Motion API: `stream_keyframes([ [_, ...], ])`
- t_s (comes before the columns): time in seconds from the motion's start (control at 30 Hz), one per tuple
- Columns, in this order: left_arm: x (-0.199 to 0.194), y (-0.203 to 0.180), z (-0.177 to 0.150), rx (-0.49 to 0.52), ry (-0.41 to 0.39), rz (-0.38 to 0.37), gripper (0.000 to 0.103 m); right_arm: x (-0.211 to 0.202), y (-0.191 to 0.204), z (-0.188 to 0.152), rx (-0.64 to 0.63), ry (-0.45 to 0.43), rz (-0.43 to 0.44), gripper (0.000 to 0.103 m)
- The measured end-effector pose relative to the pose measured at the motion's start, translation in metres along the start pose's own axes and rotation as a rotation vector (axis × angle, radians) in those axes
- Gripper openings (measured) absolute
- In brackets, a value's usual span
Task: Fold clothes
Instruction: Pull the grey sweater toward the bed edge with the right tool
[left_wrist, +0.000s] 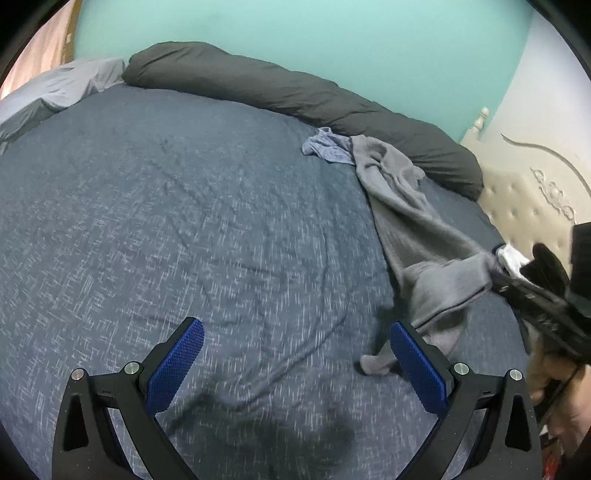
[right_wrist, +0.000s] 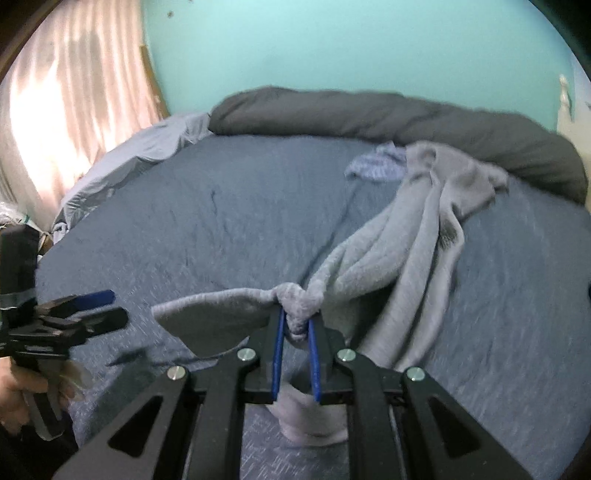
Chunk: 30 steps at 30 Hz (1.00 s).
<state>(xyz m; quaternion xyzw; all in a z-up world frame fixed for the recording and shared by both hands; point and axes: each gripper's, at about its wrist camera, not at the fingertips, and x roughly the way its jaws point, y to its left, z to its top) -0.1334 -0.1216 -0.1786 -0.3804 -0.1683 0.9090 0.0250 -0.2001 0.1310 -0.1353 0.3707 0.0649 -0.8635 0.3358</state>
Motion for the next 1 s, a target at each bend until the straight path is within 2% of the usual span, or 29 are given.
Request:
stream_keyframes([
  [0.1,0.004,0.003,-0.007,0.015,-0.004,0.000,0.103,0.016,-0.008,-0.017,0.060,0.043,0.004,0.013],
  [0.2,0.012,0.004,-0.012,0.027,0.006,-0.007,0.103,0.025,-0.023,-0.028,0.116,0.096,0.015,0.020],
  [0.3,0.018,0.006,-0.016,0.036,0.008,-0.020,0.103,0.027,-0.032,-0.036,0.122,0.109,-0.009,0.038],
  [0.33,0.020,0.007,-0.017,0.034,0.007,-0.022,0.103,0.026,-0.034,-0.038,0.125,0.107,-0.016,0.040],
  [0.37,0.023,0.008,-0.017,0.025,0.010,-0.023,0.103,0.024,-0.039,-0.038,0.139,0.097,-0.024,0.042],
  [0.43,0.031,0.010,-0.018,0.002,0.024,-0.030,0.103,0.014,-0.051,-0.040,0.186,0.060,-0.034,0.057],
  [0.5,0.035,0.009,-0.016,-0.007,0.032,-0.045,0.103,0.006,-0.065,-0.041,0.236,0.026,-0.054,0.064],
  [0.57,0.036,0.006,-0.013,-0.001,0.029,-0.054,0.103,0.001,-0.080,-0.040,0.286,0.009,-0.083,0.065],
  [0.63,0.036,0.004,-0.012,0.004,0.027,-0.065,0.103,0.005,-0.096,-0.041,0.350,0.028,-0.108,0.065],
  [0.83,0.036,0.007,-0.012,-0.003,0.035,-0.070,0.103,0.027,-0.111,-0.047,0.457,0.086,-0.073,0.073],
  [0.93,0.036,0.009,-0.013,-0.010,0.041,-0.064,0.103,0.038,-0.110,-0.049,0.488,0.108,-0.026,0.074],
  [1.0,0.036,0.009,-0.013,-0.007,0.043,-0.061,0.103,0.048,-0.106,-0.048,0.465,0.147,-0.029,0.072],
])
